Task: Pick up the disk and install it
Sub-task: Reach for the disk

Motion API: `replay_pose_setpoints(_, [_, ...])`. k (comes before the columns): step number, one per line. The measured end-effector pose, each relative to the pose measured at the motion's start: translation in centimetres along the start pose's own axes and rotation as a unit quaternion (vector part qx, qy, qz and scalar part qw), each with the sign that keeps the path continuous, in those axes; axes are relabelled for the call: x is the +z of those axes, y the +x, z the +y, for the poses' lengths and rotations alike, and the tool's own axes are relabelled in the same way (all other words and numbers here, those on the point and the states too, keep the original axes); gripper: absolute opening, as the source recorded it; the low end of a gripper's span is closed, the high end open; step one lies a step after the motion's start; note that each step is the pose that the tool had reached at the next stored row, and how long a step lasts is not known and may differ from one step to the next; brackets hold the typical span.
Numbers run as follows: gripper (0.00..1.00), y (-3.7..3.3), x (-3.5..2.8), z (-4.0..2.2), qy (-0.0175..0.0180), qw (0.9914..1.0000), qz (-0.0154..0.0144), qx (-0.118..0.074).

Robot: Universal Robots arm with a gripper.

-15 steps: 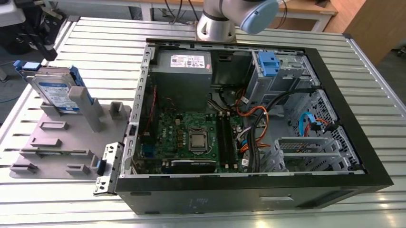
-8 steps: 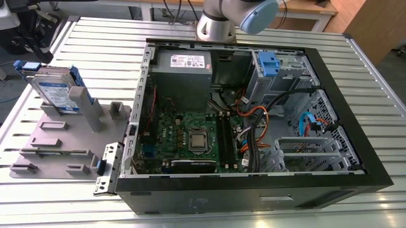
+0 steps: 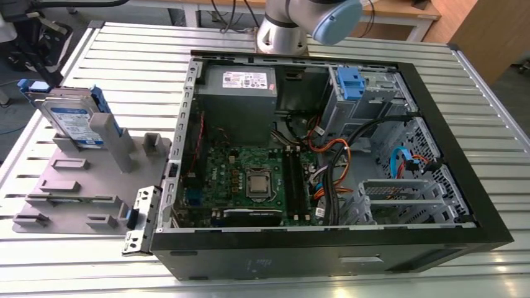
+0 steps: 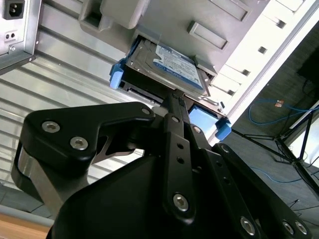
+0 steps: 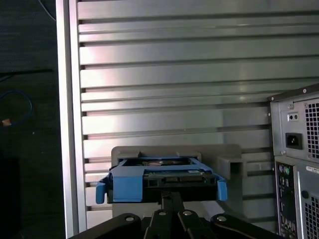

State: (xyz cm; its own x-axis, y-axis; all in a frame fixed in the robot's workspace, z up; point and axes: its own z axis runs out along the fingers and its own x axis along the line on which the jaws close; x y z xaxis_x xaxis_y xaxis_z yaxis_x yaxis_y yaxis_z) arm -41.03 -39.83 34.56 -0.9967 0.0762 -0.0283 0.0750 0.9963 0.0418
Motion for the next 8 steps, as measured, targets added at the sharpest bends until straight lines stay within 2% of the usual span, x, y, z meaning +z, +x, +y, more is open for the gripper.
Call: replay_pose_setpoints(8, [0.11,0.52,0.58,-0.03,0.0008,1.00000,0.0000,0.000])
